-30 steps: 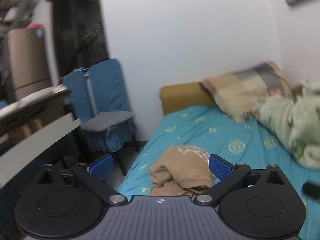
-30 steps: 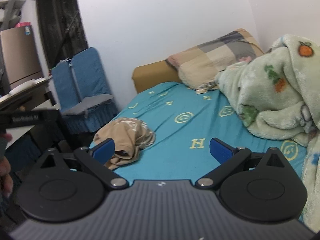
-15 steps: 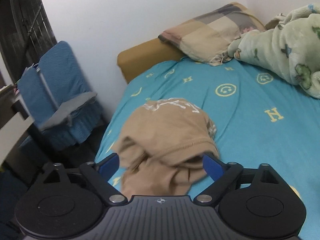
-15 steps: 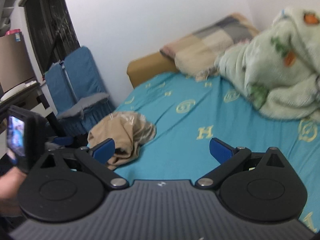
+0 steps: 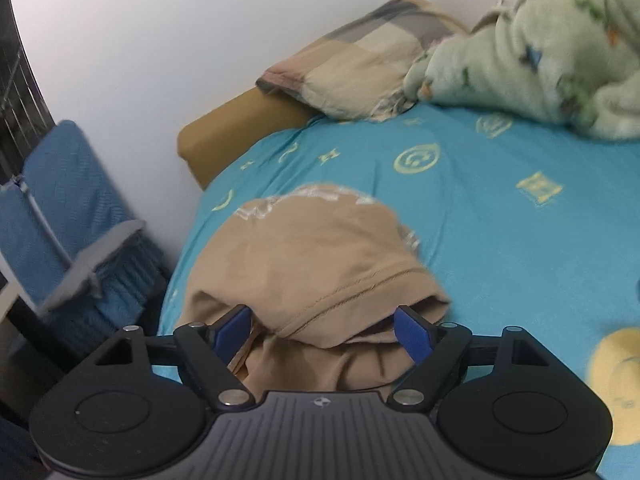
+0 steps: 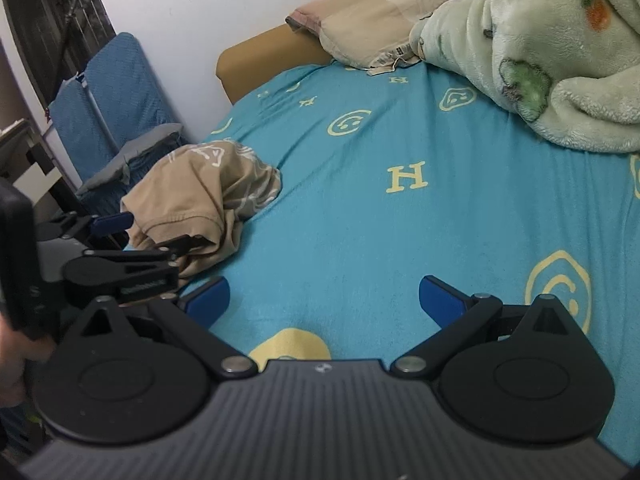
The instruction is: Fold clothes
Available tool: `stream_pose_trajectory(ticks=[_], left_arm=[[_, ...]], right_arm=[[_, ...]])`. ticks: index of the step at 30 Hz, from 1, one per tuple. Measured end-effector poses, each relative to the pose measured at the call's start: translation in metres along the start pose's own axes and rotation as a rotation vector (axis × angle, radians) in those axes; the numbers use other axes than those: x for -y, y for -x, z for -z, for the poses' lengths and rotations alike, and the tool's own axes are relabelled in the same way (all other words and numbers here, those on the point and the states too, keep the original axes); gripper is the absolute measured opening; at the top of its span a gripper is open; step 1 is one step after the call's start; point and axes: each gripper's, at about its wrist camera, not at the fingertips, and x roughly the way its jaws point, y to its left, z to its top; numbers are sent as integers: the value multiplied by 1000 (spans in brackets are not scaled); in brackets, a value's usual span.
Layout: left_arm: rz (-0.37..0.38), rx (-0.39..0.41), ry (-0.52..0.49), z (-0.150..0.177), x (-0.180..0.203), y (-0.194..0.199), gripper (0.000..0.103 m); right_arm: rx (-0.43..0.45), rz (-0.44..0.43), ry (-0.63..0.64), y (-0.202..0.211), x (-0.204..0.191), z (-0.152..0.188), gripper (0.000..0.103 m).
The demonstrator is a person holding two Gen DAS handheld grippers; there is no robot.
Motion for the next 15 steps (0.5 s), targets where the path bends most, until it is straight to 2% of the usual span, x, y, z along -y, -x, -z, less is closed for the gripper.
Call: stream_pose_trajectory(ticks=[2, 4, 6, 11, 15], left_arm=[[-40, -30, 28, 2, -1, -12, 63], [-29, -6, 120, -3, -14, -6, 28], [-22, 40, 210, -11, -27, 6, 12], [16, 215, 354, -38, -56, 73, 8], [114, 256, 548, -44, -78, 129, 8]], right_arm=[[-1, 0, 19, -1, -2, 2, 103], [8, -1, 36, 1, -3, 3, 103], [27, -2, 51, 3, -4, 2, 103], [95, -22, 74, 16, -6, -3, 103], [172, -61, 55, 37, -6, -10, 103]])
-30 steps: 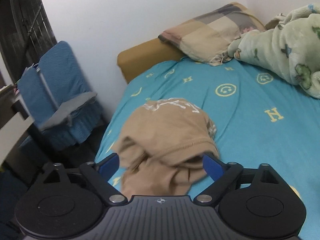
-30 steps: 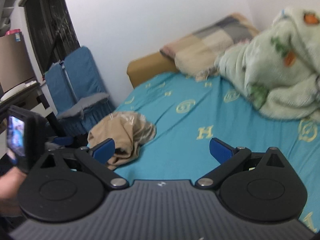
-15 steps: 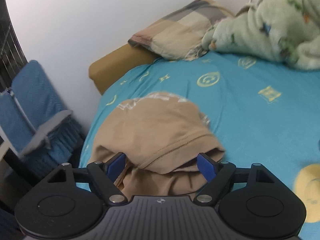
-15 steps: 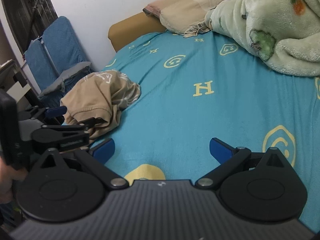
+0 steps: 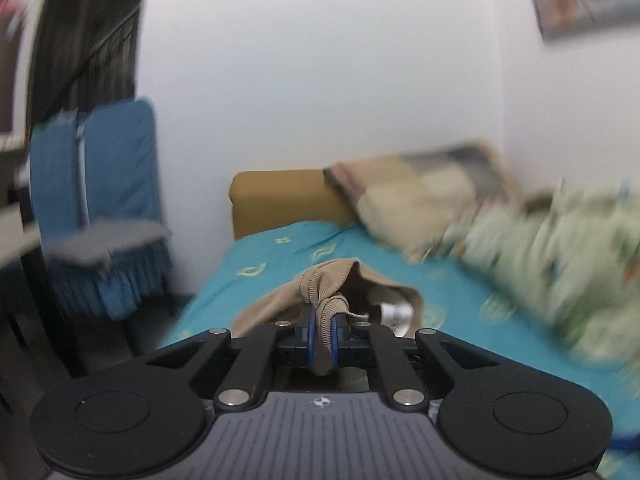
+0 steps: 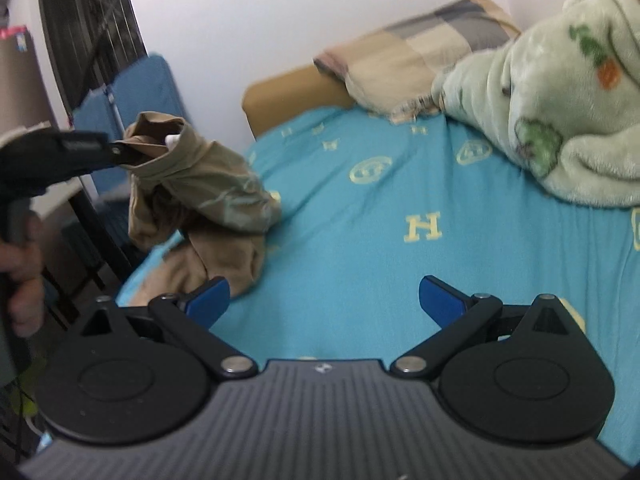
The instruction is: Fold clothes
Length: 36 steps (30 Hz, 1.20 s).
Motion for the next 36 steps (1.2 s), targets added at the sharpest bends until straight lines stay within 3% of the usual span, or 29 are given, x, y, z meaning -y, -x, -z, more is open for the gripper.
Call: stream_pose_trajectory(ticks=[3, 8, 12, 15, 22, 25, 30, 33, 36], left_arm=[[74, 6, 95, -4, 3, 44, 7], [169, -33, 138, 8, 17, 106, 7], [167, -108, 141, 32, 28, 122, 7], [148, -183, 118, 47, 30, 117, 7], [129, -262, 67, 71, 35, 89, 6], [89, -300, 44, 76, 40, 84, 7], [44, -427, 18, 93, 41, 66, 8], [49, -480, 29, 102, 36, 62, 21], [41, -481, 7, 106, 33, 65, 37]], right_arm=[[69, -40, -15, 18, -1, -8, 103], [155, -116, -79, 50, 5, -17, 103], [132, -211, -224, 70, 19, -20, 103], [47, -284, -325, 67, 28, -18, 103], [-145, -234, -352, 16, 29, 4, 103], [-235, -211, -334, -9, 27, 15, 103], [-296, -146, -299, -24, 25, 37, 103], [-299, -119, -300, -27, 27, 38, 103], [-292, -112, -305, -25, 29, 40, 103]])
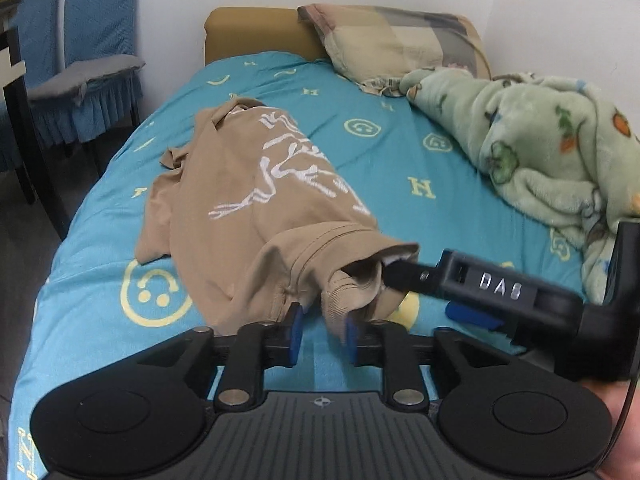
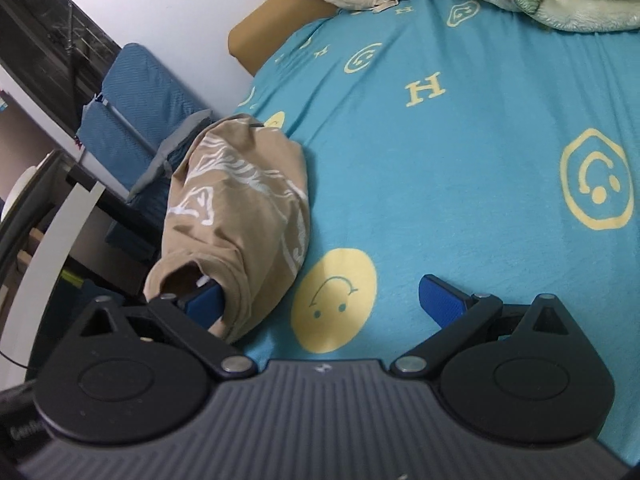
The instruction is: Fold clothes
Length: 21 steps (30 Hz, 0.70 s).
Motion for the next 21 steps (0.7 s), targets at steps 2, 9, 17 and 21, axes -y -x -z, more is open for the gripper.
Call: stream_pose_trajectory(ticks=[2, 9, 17, 21], left_arm=[[-13, 15, -11, 0, 1, 3, 44], [-32, 54, -56, -5, 2, 4, 54], [26, 90, -127, -8, 2, 19, 59], [13, 17, -158, -5, 1, 0, 57]], right_arm=[[4, 3, -17, 1, 1, -1, 103], [29, 14, -67, 9, 8, -7, 103], [44, 144, -70, 18, 12, -12, 103], [46, 183, -105, 21, 21, -15, 103]])
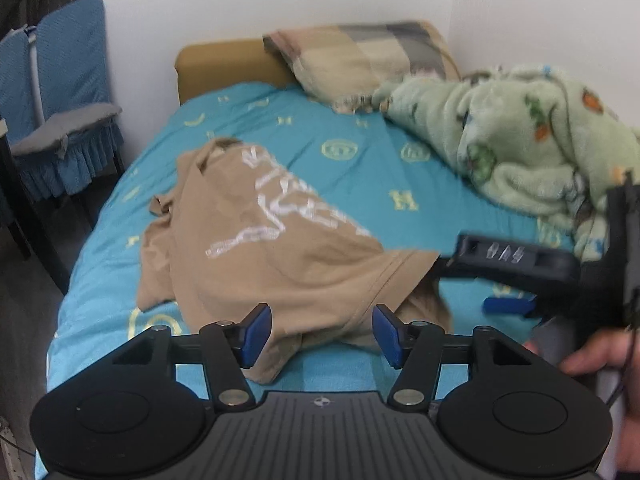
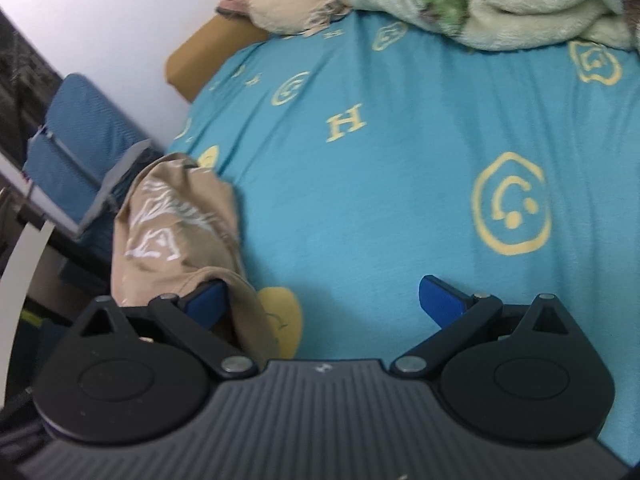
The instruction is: Fold clothes
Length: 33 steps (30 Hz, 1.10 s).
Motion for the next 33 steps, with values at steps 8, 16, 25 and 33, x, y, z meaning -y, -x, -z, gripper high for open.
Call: stream_pose_trajectory(ticks=[8, 16, 25, 33], left_arm=[[-160, -113, -230, 20, 17, -50, 57], [-300, -29, -242, 9, 2, -72, 19], [-156, 261, 232, -27, -56, 49, 10], [-42, 411, 357, -23, -82, 134, 8]], right_arm=[[19, -16, 2, 5, -1, -3, 103], [-21, -55, 30, 0, -5, -2, 103], [-79, 21, 291, -6, -27, 18, 103], [-61, 64, 482, 14, -47, 37, 103]])
